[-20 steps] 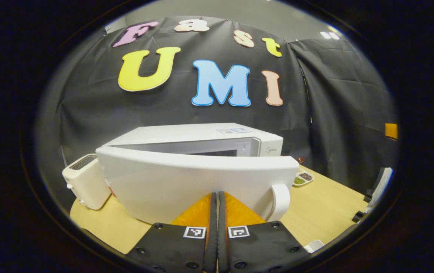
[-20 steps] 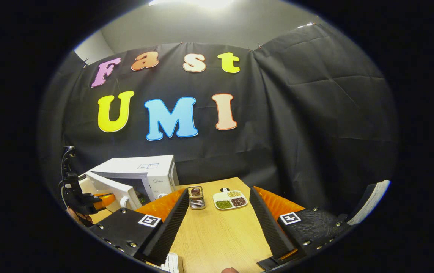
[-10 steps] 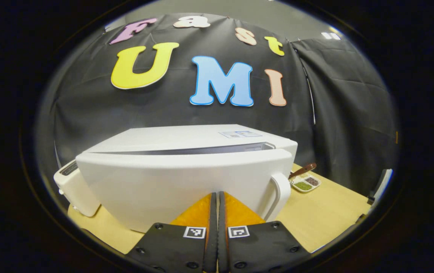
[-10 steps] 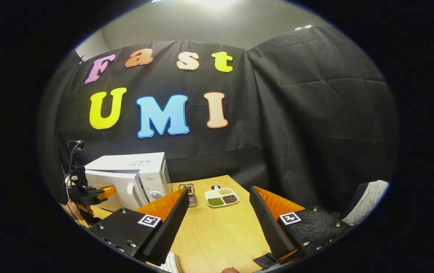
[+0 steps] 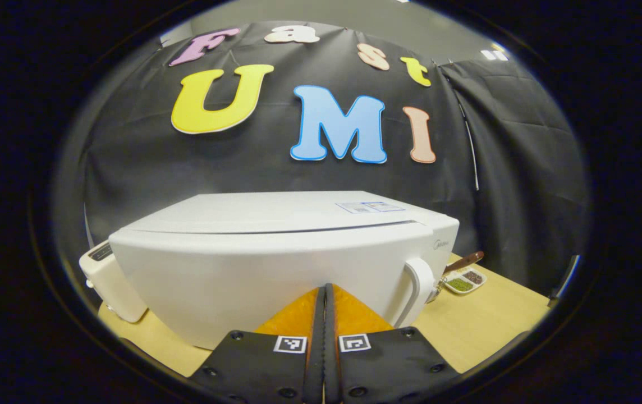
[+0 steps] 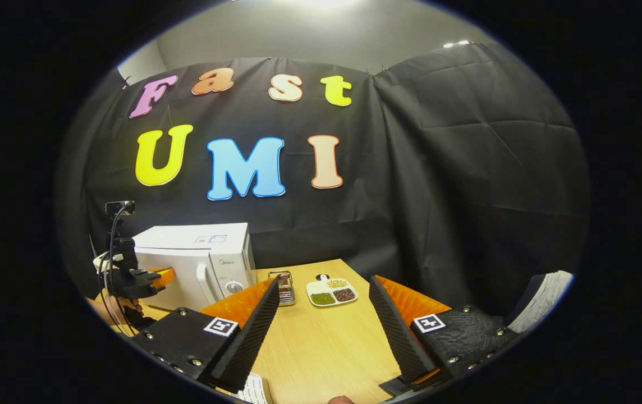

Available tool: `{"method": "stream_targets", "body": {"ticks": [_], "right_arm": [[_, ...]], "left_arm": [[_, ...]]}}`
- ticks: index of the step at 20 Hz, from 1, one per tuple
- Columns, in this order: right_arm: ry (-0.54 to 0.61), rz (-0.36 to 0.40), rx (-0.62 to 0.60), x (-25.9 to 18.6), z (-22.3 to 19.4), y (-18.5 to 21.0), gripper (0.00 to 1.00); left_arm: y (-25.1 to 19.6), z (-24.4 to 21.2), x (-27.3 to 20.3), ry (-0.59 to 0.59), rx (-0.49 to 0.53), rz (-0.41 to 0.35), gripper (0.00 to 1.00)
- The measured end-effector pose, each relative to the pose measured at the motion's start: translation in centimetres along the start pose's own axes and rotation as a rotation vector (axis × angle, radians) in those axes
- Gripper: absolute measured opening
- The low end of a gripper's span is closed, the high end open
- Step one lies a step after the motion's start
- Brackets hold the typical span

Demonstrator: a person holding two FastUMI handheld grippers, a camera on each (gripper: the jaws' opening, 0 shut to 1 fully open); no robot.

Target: Open the microwave oven with the left hand, put the food in, and close the microwave oven.

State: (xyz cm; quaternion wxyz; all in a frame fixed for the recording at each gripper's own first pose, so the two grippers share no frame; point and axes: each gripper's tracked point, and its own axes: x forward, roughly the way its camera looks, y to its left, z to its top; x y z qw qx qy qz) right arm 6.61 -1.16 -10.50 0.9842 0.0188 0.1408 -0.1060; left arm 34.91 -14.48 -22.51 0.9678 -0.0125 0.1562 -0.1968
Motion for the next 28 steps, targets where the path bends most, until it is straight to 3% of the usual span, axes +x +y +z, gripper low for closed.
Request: {"method": "stream_targets", "body": {"ticks": [1, 4, 7, 13, 18, 19, 20, 22, 23, 28], "right_arm": [[0.001, 0.012, 0.004, 0.0, 0.0, 0.5, 0.98], [0.007, 0.053, 0.006, 0.0, -0.5, 1.7, 0.98], [0.005, 0.110, 0.011, 0.1, -0.4, 2.8, 0.98], [-0.049, 0.252, -0.009, -0.3, 1.9, 3.7, 0.98], [-0.075, 0.344, -0.016, -1.3, 2.5, 3.7, 0.98], [-0.078, 0.369, -0.015, -1.8, 2.6, 3.9, 0.93], [-0.079, 0.386, -0.018, -2.1, 2.7, 3.8, 0.98], [-0.087, 0.394, -0.029, -2.5, 3.0, 3.3, 0.93], [-0.100, 0.400, -0.029, -2.8, 3.4, 3.3, 0.98], [-0.138, 0.410, -0.014, -4.8, 5.0, 4.1, 0.98]], "left_arm": [[-0.5, -0.1, -0.1, 0.019, -0.023, -0.013, 0.07], [-0.8, 0.6, -0.5, 0.016, 0.038, 0.011, 0.07], [-1.6, 4.1, -3.2, -0.066, 0.054, 0.004, 0.07], [-1.9, 8.1, -12.3, -0.151, 0.010, 0.075, 0.08], [-1.4, 11.1, -20.2, -0.213, -0.010, 0.180, 0.07], [-1.4, 11.5, -21.6, -0.222, -0.017, 0.198, 0.09], [-1.5, 11.8, -23.1, -0.230, -0.023, 0.214, 0.07], [-1.5, 12.0, -25.9, -0.229, -0.019, 0.237, 0.07], [-1.4, 12.1, -27.3, -0.230, -0.008, 0.247, 0.07], [-0.2, 12.8, -32.9, -0.246, -0.006, 0.268, 0.07]]}}
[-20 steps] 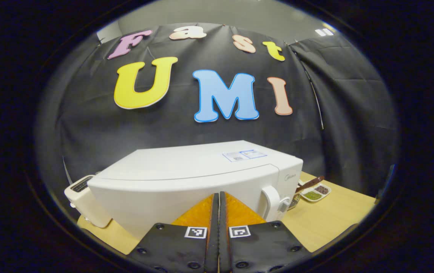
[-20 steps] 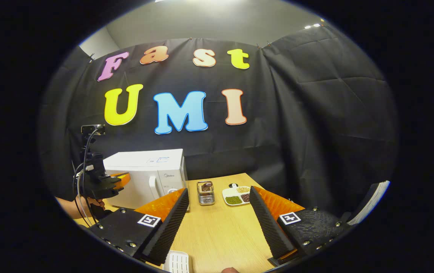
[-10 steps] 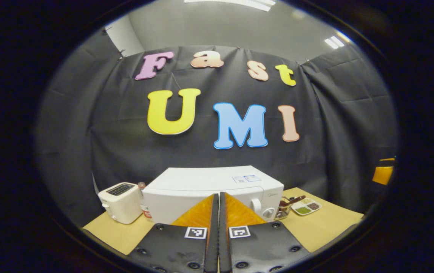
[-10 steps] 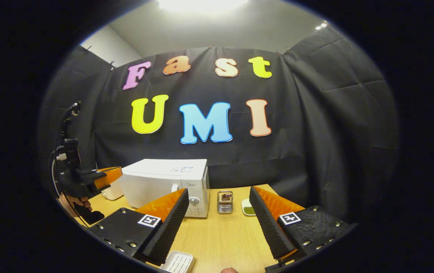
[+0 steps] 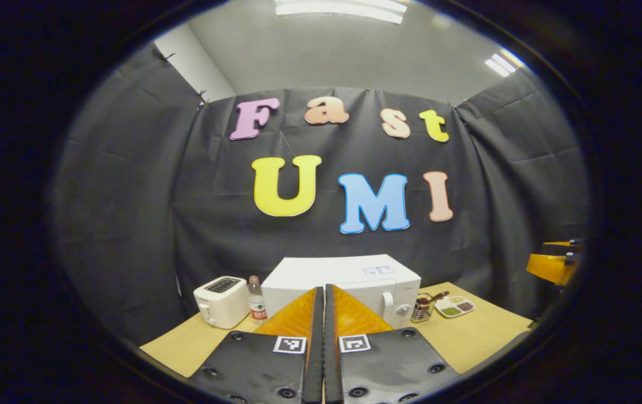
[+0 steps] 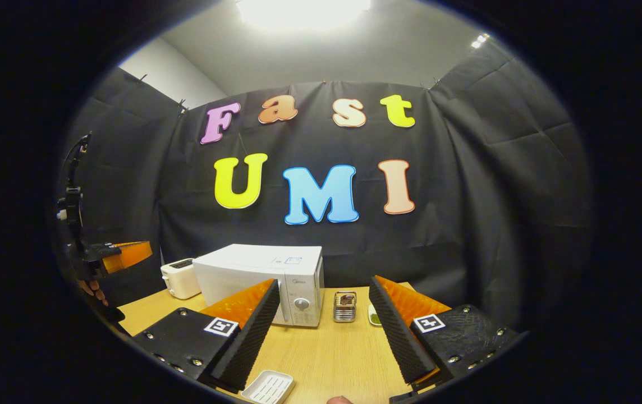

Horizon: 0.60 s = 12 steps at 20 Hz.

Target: Open the microwave oven with the left hand, put the food in, and close the microwave oven.

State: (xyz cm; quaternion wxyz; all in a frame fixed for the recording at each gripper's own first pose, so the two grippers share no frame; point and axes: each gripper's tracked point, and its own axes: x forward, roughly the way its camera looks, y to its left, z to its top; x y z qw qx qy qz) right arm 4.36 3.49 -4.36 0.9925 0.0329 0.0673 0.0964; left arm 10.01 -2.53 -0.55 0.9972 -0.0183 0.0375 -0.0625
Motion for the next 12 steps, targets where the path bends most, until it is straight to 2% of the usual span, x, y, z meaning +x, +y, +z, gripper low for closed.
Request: {"method": "stream_targets", "body": {"ticks": [10, 12], "right_arm": [[-0.039, -0.041, -0.035, -3.3, 1.1, 4.2, 0.98], [-0.037, -0.044, -0.037, -3.5, 1.1, 4.9, 0.98]], "left_arm": [[7.9, -1.0, -6.2, 0.009, -0.023, 0.051, 0.07], [8.9, -0.9, -6.7, 0.002, -0.024, 0.058, 0.26]]}}
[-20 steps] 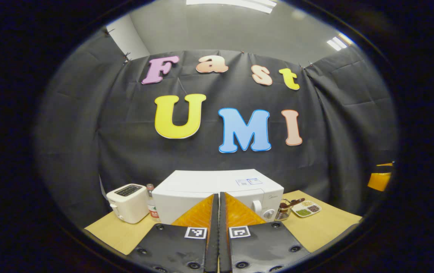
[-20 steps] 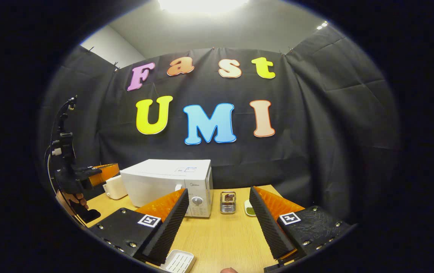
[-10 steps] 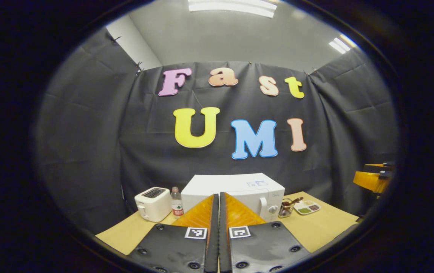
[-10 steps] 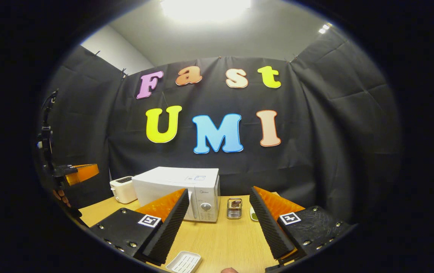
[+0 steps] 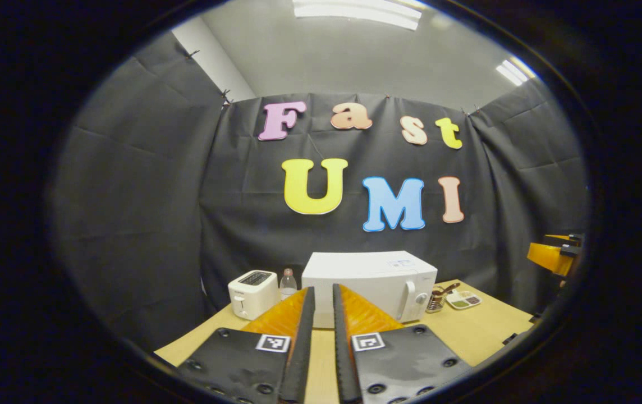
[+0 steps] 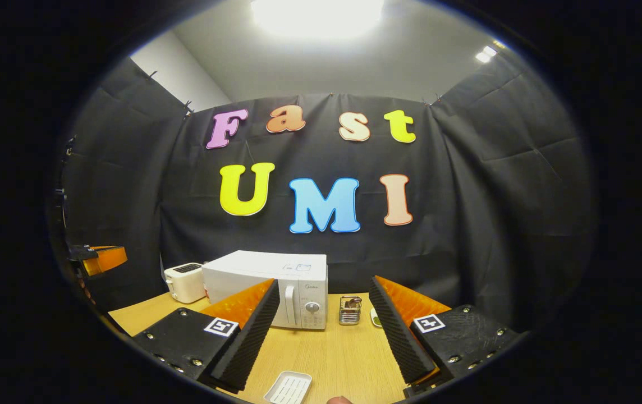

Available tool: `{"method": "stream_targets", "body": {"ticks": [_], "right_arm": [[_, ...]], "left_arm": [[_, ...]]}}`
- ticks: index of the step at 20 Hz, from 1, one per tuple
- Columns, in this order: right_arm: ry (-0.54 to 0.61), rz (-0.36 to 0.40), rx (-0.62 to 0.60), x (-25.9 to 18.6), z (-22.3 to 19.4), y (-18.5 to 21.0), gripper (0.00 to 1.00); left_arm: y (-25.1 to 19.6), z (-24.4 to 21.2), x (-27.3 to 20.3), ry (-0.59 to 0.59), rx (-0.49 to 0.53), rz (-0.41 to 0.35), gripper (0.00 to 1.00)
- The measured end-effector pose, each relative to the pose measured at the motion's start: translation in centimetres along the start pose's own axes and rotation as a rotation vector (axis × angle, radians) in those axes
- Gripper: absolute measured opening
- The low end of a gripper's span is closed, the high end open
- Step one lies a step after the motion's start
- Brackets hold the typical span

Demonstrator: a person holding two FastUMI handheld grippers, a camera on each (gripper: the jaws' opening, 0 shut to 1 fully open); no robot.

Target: Open the microwave oven with the left hand, put the food in, and close the microwave oven.

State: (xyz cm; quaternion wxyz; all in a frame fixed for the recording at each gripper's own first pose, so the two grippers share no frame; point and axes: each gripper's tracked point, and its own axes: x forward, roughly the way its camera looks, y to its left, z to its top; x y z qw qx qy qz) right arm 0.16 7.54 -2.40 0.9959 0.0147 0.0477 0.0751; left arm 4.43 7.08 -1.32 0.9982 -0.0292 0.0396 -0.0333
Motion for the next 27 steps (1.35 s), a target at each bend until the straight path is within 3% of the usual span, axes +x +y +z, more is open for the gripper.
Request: {"method": "stream_targets", "body": {"ticks": [1, 5, 9, 27], "right_arm": [[0.001, 0.000, -0.002, -0.2, 0.1, 0.4, 0.98], [-0.008, -0.004, -0.002, -0.6, 0.6, 1.3, 0.97], [-0.012, -0.003, -0.006, -0.7, 0.9, 1.8, 0.97], [-0.051, 0.043, -0.014, -0.4, 2.6, 3.8, 0.97]], "left_arm": [[0.3, 0.4, -0.2, -0.011, 0.001, 0.000, 0.46], [1.2, 1.5, -0.7, -0.043, 0.009, -0.003, 0.81], [1.8, 2.3, -1.0, -0.069, 0.015, 0.015, 0.97], [2.9, 3.5, -3.1, -0.097, 0.053, 0.031, 0.96]]}}
